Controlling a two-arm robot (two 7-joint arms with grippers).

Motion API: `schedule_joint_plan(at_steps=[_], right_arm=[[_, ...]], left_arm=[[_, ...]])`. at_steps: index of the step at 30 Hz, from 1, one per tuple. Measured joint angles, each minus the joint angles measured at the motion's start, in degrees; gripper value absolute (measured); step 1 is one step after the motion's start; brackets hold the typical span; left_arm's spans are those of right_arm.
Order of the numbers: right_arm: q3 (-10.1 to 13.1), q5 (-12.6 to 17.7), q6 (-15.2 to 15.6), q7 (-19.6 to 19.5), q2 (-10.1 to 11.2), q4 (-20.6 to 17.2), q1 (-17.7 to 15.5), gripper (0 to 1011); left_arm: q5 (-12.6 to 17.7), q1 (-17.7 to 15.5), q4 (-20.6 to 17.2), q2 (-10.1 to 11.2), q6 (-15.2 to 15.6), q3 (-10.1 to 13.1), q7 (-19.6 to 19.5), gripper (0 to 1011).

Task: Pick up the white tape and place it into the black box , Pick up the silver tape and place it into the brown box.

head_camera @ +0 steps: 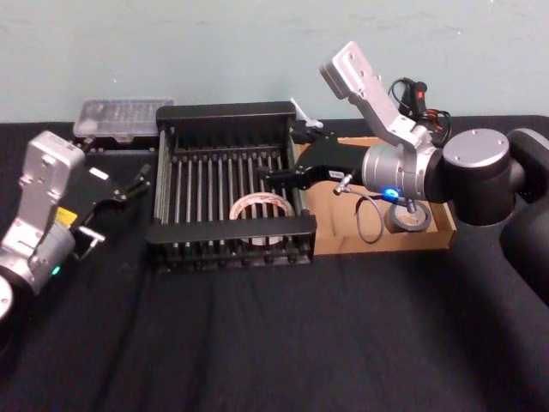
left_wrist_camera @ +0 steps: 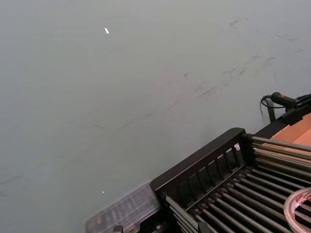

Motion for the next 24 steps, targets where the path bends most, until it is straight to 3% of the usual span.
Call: schedule_joint_plan(at_steps=[9, 24], right_arm=[[2.77, -0.44, -1.57, -3.07, 1.21, -4.55, -3.49, 1002], [10.03, -2.70, -8.70, -10.54, 5.86, -16.21, -15.50, 1002]], left_arm=[[0.00, 0.00, 0.00, 0.00, 0.00, 0.00, 0.00, 1001], [0.00, 0.00, 0.00, 0.00, 0.00, 0.00, 0.00, 1001]])
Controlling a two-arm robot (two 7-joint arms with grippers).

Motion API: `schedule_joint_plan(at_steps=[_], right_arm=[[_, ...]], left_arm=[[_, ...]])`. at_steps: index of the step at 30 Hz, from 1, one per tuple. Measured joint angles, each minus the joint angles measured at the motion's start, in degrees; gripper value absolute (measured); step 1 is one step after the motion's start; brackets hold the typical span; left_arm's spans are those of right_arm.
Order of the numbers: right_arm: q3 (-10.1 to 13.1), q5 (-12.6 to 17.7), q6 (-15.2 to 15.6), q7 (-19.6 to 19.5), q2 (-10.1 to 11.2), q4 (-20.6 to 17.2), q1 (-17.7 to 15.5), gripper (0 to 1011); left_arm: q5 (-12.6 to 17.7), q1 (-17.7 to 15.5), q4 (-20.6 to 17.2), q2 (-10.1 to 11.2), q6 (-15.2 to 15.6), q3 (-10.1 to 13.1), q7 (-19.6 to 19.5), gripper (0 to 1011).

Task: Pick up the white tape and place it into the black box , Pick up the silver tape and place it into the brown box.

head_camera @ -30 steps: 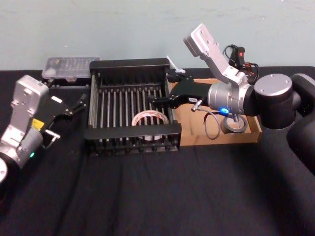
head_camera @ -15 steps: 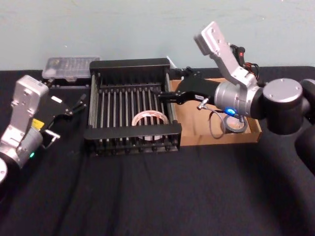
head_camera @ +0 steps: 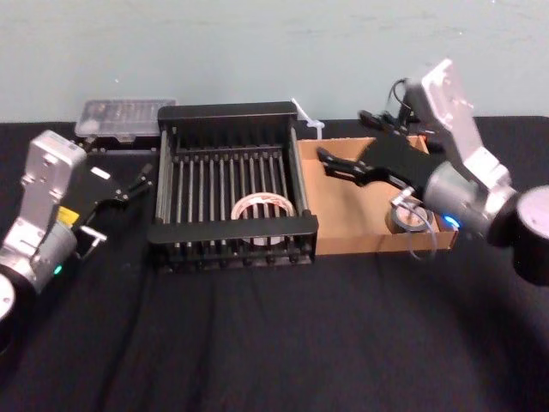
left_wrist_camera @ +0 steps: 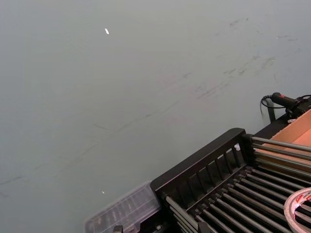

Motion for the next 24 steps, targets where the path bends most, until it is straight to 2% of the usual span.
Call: schedule_joint_plan(at_steps=[2, 3, 7, 13, 18, 24], right_arm=[[1.71, -0.34, -0.98, -1.29, 1.36, -2.47, -3.33, 1002], [1.71, -0.34, -0.98, -1.29, 1.36, -2.47, -3.33, 1002], [3.95, -1.00, -1.81, -3.13, 3.03, -5.64, -8.30, 1002], [6.50, -2.11, -3.83, -5.83, 3.76, -8.20, -14.25, 1003], [8.02, -2.99, -4.53, -7.52, 3.24, -8.57, -16.94, 1003], [9.19, -4.14, -4.92, -8.64, 2.40, -8.79, -18.39, 1002]], left_arm=[[0.00, 0.00, 0.00, 0.00, 0.00, 0.00, 0.00, 1002], [0.00, 0.00, 0.00, 0.00, 0.00, 0.00, 0.00, 1001], [0.00, 0.00, 0.00, 0.00, 0.00, 0.00, 0.00, 1001], [0.00, 0.00, 0.00, 0.00, 0.00, 0.00, 0.00, 1001], [0.00, 0.00, 0.00, 0.00, 0.00, 0.00, 0.00, 1001], [0.00, 0.00, 0.00, 0.00, 0.00, 0.00, 0.00, 1001]])
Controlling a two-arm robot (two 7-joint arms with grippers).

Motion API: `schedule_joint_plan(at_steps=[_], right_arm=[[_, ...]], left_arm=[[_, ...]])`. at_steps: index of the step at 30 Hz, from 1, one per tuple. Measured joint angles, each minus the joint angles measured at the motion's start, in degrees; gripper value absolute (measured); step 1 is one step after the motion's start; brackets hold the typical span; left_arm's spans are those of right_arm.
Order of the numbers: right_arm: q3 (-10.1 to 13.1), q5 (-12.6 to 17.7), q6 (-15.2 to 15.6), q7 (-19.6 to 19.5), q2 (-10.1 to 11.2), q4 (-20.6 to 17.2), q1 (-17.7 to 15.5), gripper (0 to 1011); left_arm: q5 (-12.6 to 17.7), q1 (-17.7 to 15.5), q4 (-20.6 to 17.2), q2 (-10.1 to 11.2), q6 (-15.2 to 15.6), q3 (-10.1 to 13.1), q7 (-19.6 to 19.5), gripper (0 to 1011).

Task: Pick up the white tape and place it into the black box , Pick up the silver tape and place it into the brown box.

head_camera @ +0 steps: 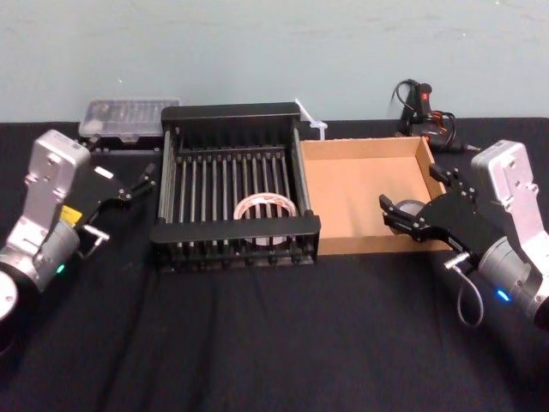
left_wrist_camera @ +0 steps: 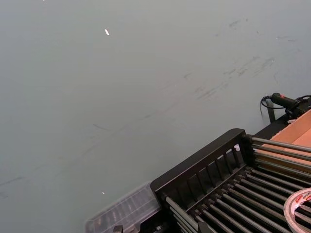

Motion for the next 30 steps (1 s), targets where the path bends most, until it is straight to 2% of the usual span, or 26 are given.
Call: schedule_joint_plan(at_steps=[30], right_arm=[[0.15, -0.17, -0.07, -0.23, 0.00, -0.14, -0.23, 1002]], left_arm=[[0.00, 0.00, 0.00, 0.00, 0.00, 0.00, 0.00, 1001]])
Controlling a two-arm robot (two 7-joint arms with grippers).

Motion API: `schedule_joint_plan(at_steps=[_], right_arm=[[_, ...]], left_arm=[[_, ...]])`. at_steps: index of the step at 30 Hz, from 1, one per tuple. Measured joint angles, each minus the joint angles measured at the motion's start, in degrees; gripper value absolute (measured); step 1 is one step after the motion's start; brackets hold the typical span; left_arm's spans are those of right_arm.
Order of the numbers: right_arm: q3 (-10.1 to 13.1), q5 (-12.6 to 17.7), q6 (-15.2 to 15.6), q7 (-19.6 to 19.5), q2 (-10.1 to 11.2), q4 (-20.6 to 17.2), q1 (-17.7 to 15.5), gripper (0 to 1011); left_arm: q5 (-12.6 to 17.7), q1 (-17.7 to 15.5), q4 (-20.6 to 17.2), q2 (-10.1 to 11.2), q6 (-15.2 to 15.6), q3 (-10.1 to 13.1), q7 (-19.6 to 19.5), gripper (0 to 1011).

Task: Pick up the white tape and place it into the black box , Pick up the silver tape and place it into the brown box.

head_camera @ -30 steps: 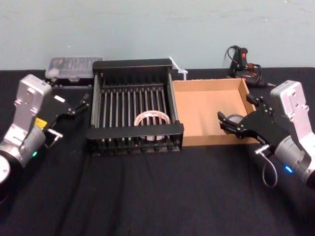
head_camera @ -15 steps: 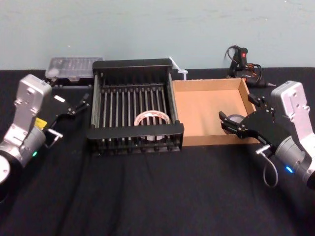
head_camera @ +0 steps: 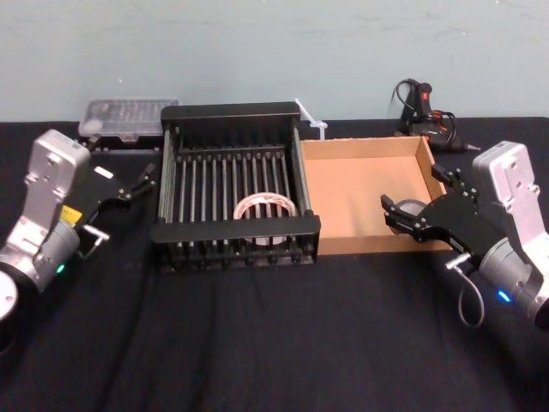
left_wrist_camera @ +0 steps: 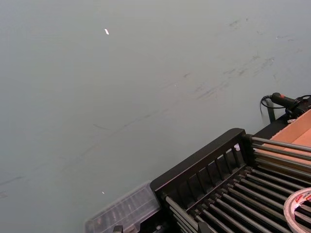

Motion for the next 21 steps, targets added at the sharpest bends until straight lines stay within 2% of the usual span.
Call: schedule_joint_plan(at_steps=[21], right_arm=[[-0.01, 0.09, 0.00, 0.09, 0.04, 0.00, 0.00, 1002]], left_arm=[[0.00, 0.00, 0.00, 0.00, 0.00, 0.00, 0.00, 1001]])
